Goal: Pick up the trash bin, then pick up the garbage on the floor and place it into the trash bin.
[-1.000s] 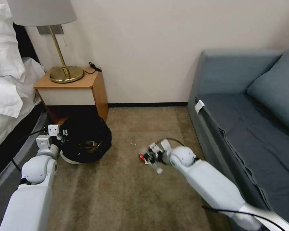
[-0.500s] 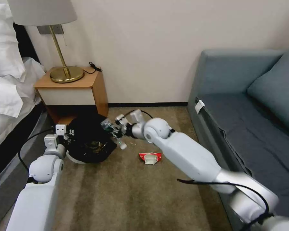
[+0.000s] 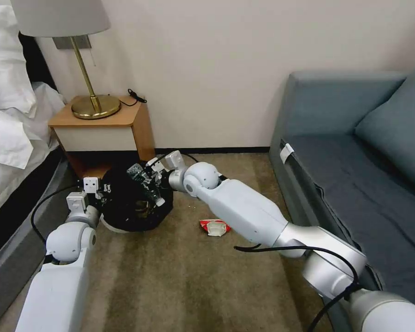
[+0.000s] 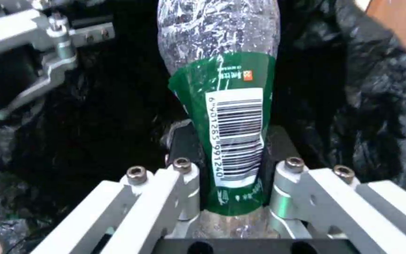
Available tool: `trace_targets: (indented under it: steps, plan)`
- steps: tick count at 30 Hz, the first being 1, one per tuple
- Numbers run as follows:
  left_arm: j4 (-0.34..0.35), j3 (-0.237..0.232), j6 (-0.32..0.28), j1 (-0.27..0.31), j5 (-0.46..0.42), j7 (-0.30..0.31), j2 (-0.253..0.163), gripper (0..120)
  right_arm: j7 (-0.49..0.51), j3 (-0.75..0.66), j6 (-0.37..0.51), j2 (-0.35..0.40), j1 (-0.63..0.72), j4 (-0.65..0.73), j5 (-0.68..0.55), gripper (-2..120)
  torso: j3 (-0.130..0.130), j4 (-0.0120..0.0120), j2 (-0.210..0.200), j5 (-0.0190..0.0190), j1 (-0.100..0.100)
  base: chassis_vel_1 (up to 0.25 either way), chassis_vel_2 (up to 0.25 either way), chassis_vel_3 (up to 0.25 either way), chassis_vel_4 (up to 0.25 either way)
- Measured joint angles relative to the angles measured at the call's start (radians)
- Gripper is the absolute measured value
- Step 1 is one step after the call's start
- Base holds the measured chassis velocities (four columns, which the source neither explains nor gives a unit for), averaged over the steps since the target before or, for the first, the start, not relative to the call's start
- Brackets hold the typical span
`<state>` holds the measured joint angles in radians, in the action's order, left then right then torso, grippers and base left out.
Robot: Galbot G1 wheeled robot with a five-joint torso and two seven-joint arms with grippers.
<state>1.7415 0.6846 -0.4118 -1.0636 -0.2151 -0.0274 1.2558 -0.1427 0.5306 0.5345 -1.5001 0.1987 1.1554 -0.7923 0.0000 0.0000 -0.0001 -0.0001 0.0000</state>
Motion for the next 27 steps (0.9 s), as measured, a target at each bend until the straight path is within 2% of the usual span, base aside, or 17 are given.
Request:
trace_targets:
  steps: [2,6,7,9,10,11,15,18,20,24,27]
  plan:
    - [0.0,0.002,0.0,-0.003,-0.004,0.0,0.001,4,0.011,0.007,-0.007,-0.002,0.005,0.001,0.004,20,0.0,0.0,0.0,0.0,0.0,0.0,0.0,0.0,0.0]
    - [0.003,0.004,0.0,-0.006,-0.008,0.0,0.004,4,0.046,0.013,-0.011,-0.011,0.013,0.006,0.007,39,0.0,0.0,0.0,0.0,0.0,0.0,0.0,0.0,0.0]
    - [0.003,0.004,0.0,-0.006,-0.008,0.0,0.004,4,0.046,0.013,-0.011,-0.011,0.013,0.006,0.007,39,0.0,0.0,0.0,0.0,0.0,0.0,0.0,0.0,0.0]
    - [0.003,0.005,0.0,-0.006,-0.008,0.0,0.004,4,0.047,0.013,-0.011,-0.012,0.014,0.009,0.008,47,0.0,0.0,0.0,0.0,0.0,0.0,0.0,0.0,0.0]
    - [-0.001,0.007,0.006,-0.006,-0.008,0.0,0.005,4,0.048,0.012,-0.011,-0.012,0.016,0.012,0.009,54,0.0,0.0,0.0,0.0001,0.0,0.0,0.0,0.0,0.0]
    - [-0.001,0.007,0.006,-0.006,-0.008,0.0,0.005,4,0.048,0.012,-0.011,-0.012,0.016,0.012,0.009,54,0.0,0.0,0.0,0.0001,0.0,0.0,0.0,0.0,0.0]
    - [-0.015,0.018,0.016,-0.004,-0.012,0.004,-0.002,4,0.045,0.011,-0.011,0.012,0.02,0.027,0.006,73,0.0,0.0001,0.0,0.0001,0.0,0.0,0.0,0.0,0.0]
    - [-0.018,0.021,0.017,-0.003,-0.014,0.006,-0.006,4,0.042,0.01,-0.012,0.021,0.022,0.029,0.006,79,0.0,-0.0001,0.0,0.0001,0.0,0.0,0.0,0.0,0.0]
    - [-0.022,0.022,0.018,0.0,-0.017,0.006,-0.007,4,0.04,-0.001,-0.017,0.029,0.031,0.031,0.01,90,0.0,0.0,0.0,0.0001,0.0,0.0,0.0,0.0,0.0]
    - [-0.034,0.026,0.022,0.006,-0.017,0.006,-0.008,4,0.037,-0.022,-0.02,0.037,0.045,0.028,0.034,99,0.0,0.0,0.0,0.0002,0.0,0.0,0.0,0.0,0.0]
    - [-0.044,0.031,0.026,0.009,-0.017,0.007,-0.012,4,0.029,-0.032,-0.023,0.046,0.051,0.017,0.06,100,0.0,0.0,0.0,0.0001,0.0,0.0,0.0,0.0,0.0]
